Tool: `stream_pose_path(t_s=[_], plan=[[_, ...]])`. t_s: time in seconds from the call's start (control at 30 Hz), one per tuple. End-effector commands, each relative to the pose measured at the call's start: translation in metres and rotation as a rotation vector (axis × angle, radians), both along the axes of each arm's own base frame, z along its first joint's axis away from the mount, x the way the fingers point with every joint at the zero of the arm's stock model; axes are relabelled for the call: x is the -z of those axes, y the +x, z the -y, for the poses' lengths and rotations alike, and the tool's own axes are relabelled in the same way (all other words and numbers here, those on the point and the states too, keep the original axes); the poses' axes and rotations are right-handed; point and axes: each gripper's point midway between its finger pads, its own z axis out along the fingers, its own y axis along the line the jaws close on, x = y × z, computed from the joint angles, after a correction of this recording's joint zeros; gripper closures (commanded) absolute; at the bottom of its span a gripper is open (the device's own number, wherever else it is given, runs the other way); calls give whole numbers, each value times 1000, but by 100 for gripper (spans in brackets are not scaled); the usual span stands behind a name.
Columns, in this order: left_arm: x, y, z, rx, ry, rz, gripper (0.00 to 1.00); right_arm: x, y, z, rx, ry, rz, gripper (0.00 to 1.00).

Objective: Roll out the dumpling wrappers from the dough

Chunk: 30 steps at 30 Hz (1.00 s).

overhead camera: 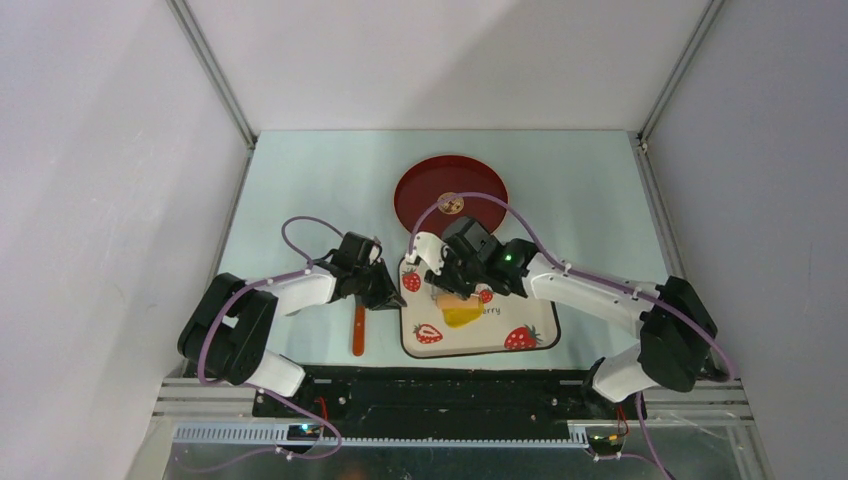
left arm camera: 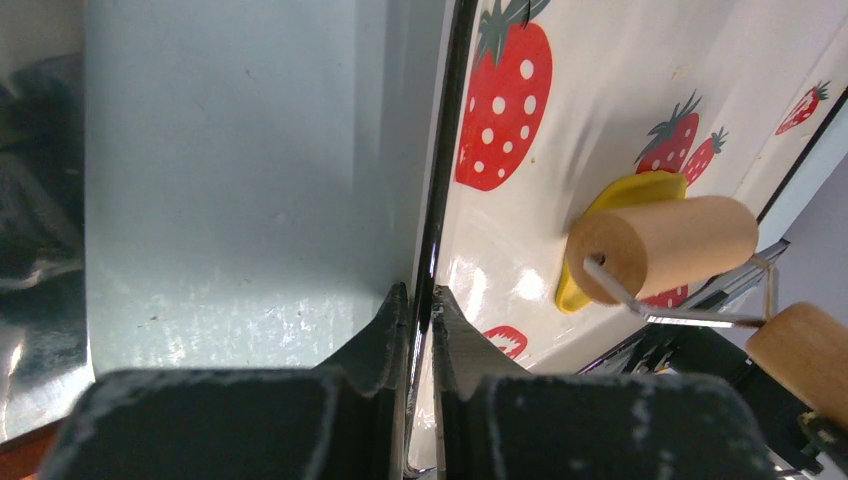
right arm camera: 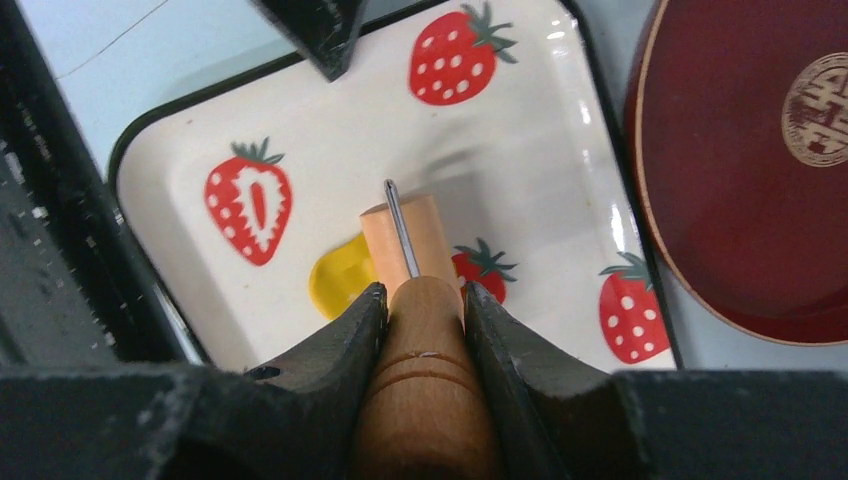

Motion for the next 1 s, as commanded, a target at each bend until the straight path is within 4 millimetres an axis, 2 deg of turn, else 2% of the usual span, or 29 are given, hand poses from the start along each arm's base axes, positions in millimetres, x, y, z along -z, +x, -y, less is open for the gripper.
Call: stream_pose_path(t_s=[0.0, 0.1, 0.17, 0.3, 0.4, 0.53, 0.6, 0.8, 0.97], plan=[[15, 4, -17, -44, 76, 11, 100, 66, -1, 47, 72, -220, -106, 100], [15, 4, -17, -43, 76, 11, 100, 62, 1, 42, 69, -166, -131, 100], [15, 4, -17, -43, 76, 11, 100, 52, 6, 40, 79, -110, -138, 100], [15, 3, -17, -42, 74, 8, 100, 18, 10, 31, 64, 24, -112, 100], [15, 4, -17, -42, 75, 10, 100, -15, 9, 27, 58, 124, -71, 100], [15, 4, -17, -43, 74, 11, 100, -46, 9, 32, 82, 187, -9, 100], [15, 4, -17, -43, 74, 11, 100, -54, 10, 38, 100, 190, 18, 100], [15, 3, -17, -42, 74, 10, 100, -51, 9, 50, 142, 136, 37, 100], [15, 4, -17, -43, 74, 13, 100, -35, 3, 49, 126, 89, 20, 100]])
